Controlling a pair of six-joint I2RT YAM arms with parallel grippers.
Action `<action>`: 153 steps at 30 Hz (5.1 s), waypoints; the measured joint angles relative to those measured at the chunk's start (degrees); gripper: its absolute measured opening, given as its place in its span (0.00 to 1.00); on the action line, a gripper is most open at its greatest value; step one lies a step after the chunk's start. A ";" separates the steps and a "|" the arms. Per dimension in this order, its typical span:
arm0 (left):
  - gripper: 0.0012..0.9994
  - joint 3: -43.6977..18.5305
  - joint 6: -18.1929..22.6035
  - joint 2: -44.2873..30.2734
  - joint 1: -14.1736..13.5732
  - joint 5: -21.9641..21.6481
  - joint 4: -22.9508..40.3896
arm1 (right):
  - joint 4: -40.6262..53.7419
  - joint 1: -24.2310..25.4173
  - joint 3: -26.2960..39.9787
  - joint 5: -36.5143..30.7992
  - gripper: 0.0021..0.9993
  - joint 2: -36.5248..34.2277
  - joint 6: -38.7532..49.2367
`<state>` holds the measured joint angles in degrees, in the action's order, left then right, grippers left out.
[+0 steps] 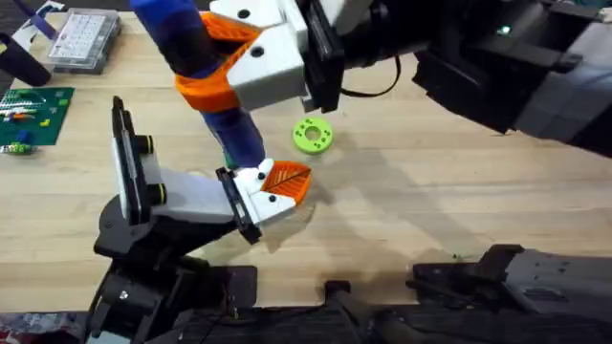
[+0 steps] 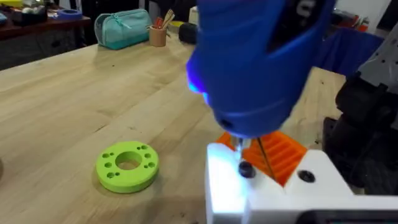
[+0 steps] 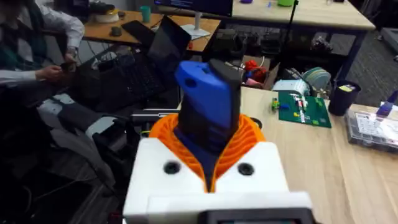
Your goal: Pick up the gripper from the table and insert it into the empty holder that is missing its gripper. Then pick up a screw, insert it into the mounting hole, and use the screwdriver to tighten it. Finally, clean up the table by picking up the vegetable and placing it into the bucket.
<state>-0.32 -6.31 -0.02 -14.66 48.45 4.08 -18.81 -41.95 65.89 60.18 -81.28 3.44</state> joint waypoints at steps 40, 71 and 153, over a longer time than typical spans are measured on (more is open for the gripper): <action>0.02 0.00 0.00 0.01 0.00 0.00 0.00 | 2.11 0.00 -0.02 0.74 0.02 -0.19 0.04; 0.02 0.00 -0.34 -0.12 0.00 0.17 0.14 | -5.55 0.00 -3.38 0.32 0.02 -1.07 -2.29; 0.02 -0.07 -0.15 -0.02 0.17 -0.07 0.11 | 29.70 22.52 19.63 -55.67 0.02 -36.47 62.85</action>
<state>-0.38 -6.46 -0.03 -14.48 48.38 4.19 10.90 -19.44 85.52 4.51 -117.75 66.29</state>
